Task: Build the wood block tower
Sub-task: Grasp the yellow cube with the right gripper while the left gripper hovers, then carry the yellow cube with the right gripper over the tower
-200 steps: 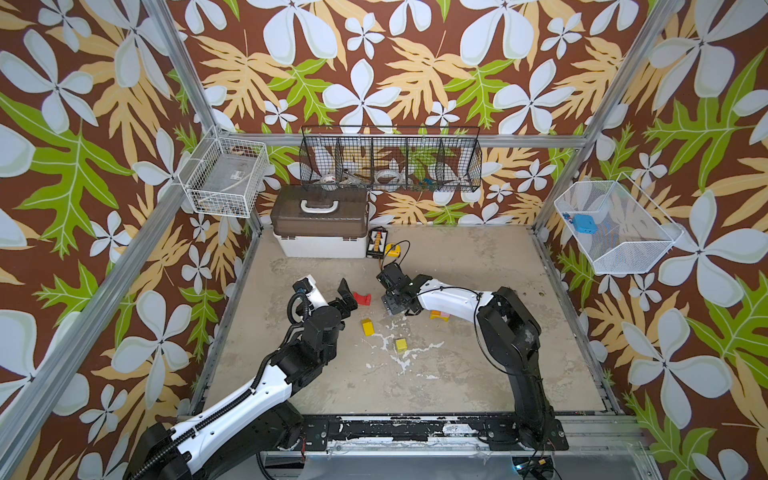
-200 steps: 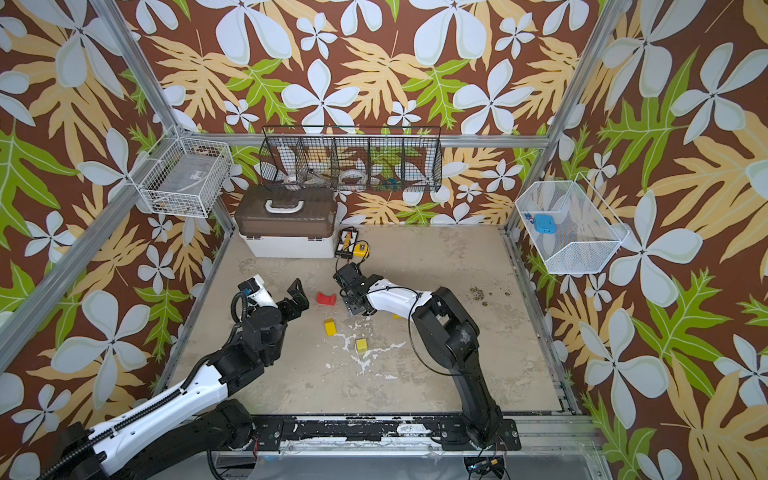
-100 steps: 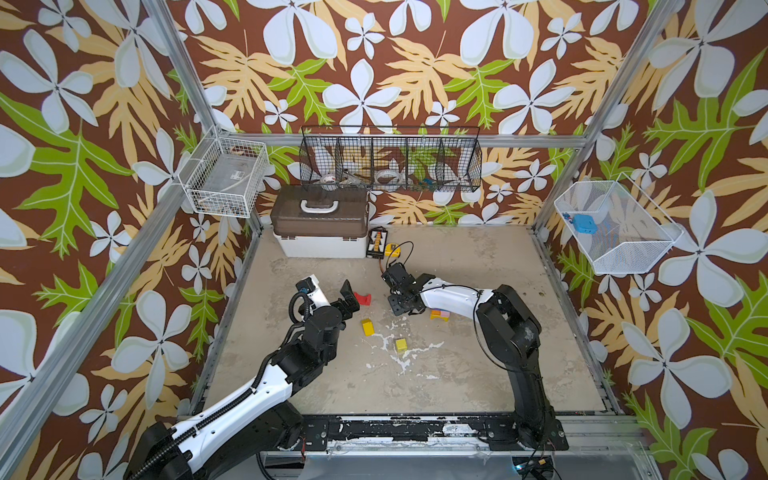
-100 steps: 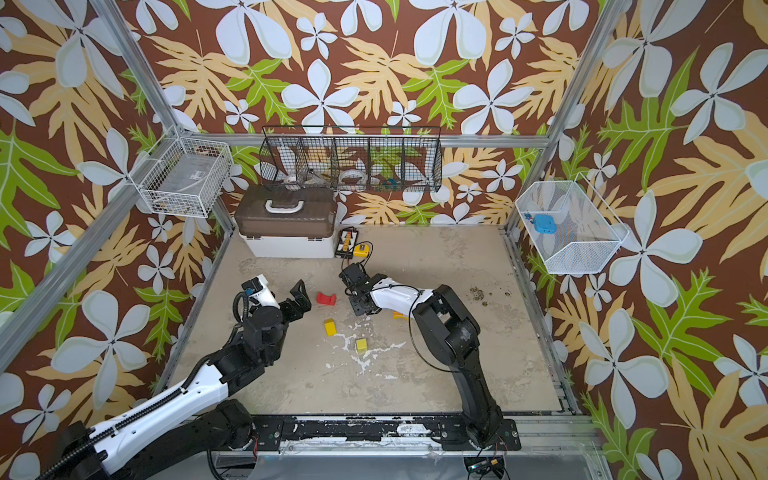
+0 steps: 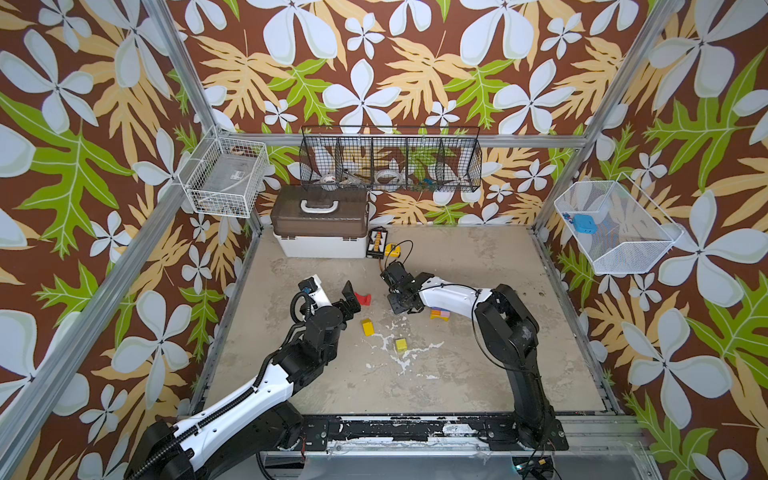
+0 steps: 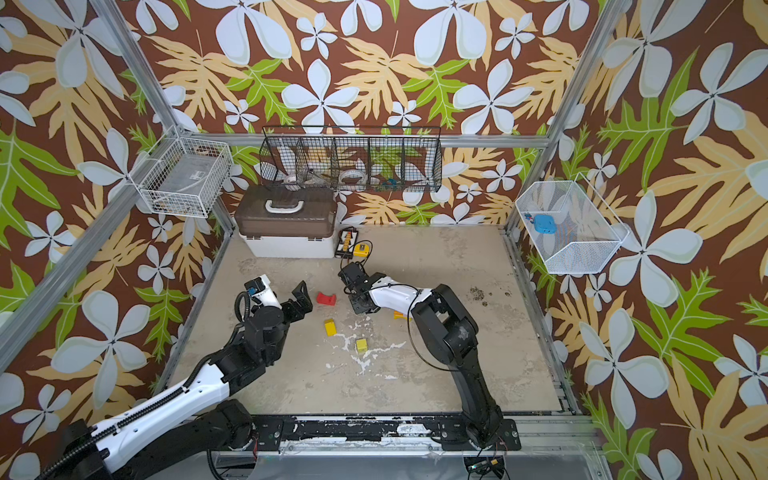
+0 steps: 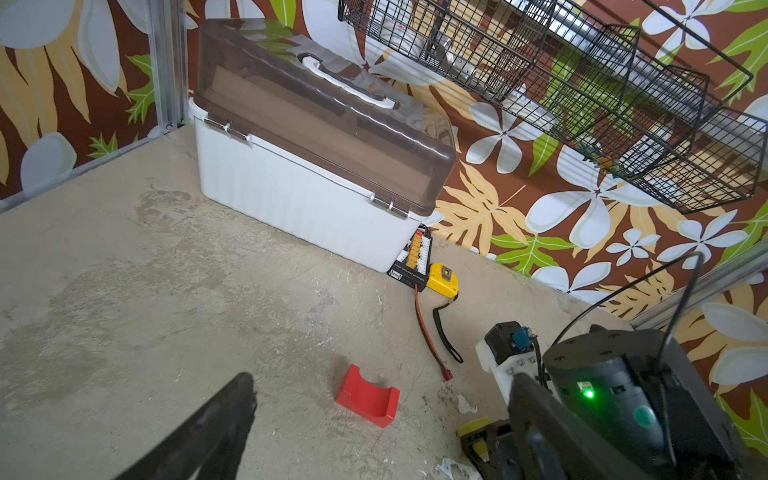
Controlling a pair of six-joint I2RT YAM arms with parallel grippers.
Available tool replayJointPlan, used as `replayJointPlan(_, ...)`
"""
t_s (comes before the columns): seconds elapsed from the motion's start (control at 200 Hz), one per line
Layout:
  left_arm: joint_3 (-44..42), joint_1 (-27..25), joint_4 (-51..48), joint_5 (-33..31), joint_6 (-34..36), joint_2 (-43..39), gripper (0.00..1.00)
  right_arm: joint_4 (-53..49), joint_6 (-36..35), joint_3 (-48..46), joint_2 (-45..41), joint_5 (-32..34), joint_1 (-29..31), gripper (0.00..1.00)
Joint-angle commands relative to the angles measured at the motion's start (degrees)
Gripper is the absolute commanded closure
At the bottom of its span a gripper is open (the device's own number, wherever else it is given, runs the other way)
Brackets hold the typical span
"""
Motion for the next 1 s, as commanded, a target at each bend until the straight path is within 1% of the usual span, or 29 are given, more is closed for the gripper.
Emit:
replayJointPlan(0.0, 0.20, 0.13, 1.73, 0.81, 0.29, 0.30, 0.04, -0.87, 1.13, -1.08, -2.26, 0.91, 0.15, 0.81)
replayJointPlan(0.06, 0.27, 0.17, 1.91, 1.28, 0.28, 0.83, 0.04, -0.51, 1.88, -2.26, -4.66, 1.16, 0.28, 0.83)
replayJointPlan(0.095, 0.48, 0.13, 1.91, 1.64, 0.27, 1.23, 0.04, -0.48, 2.44, -2.89, -6.19, 1.16, 0.49, 0.88)
replayJointPlan(0.145, 0.71, 0.13, 1.83, 2.05, 0.36, 1.74, 0.04, -0.47, 3.16, -4.05, -8.98, 2.19, 1.10, 0.91)
replayJointPlan(0.31, 0.81, 0.13, 1.99, 2.17, 0.23, 2.60, 0.04, 0.00, 6.80, -10.67, -20.31, 7.14, 1.80, 0.91)
replayJointPlan(0.42, 0.87, 0.13, 1.92, 1.09, 0.27, 3.60, 0.04, -3.18, 12.71, -13.74, -25.91, 14.48, 1.12, 0.91)
replayJointPlan(0.495, 1.30, 0.13, 1.76, 1.02, 0.12, 4.41, 0.04, -5.49, 16.81, -15.23, -28.33, 16.38, -0.22, 0.91)
replayJointPlan(0.575, 1.59, 0.13, 1.83, 1.41, 0.04, 5.15, 0.04, -7.35, 20.71, -16.89, -29.96, 16.07, -2.48, 0.91)
replayJointPlan(0.686, 1.99, 0.15, 1.57, 1.44, 0.04, 6.00, 0.05, -6.73, 22.47, -19.42, -31.59, 14.69, -4.79, 0.93)
replayJointPlan(0.826, 2.45, 0.13, 1.12, 1.41, -0.08, 6.48, 0.05, -6.98, 23.42, -19.81, -30.97, 14.14, -5.37, 0.92)
replayJointPlan(0.996, 2.47, 0.13, 0.80, 1.48, -0.16, 6.15, 0.05, -5.75, 25.71, -21.89, -31.10, 10.59, -5.34, 0.94)
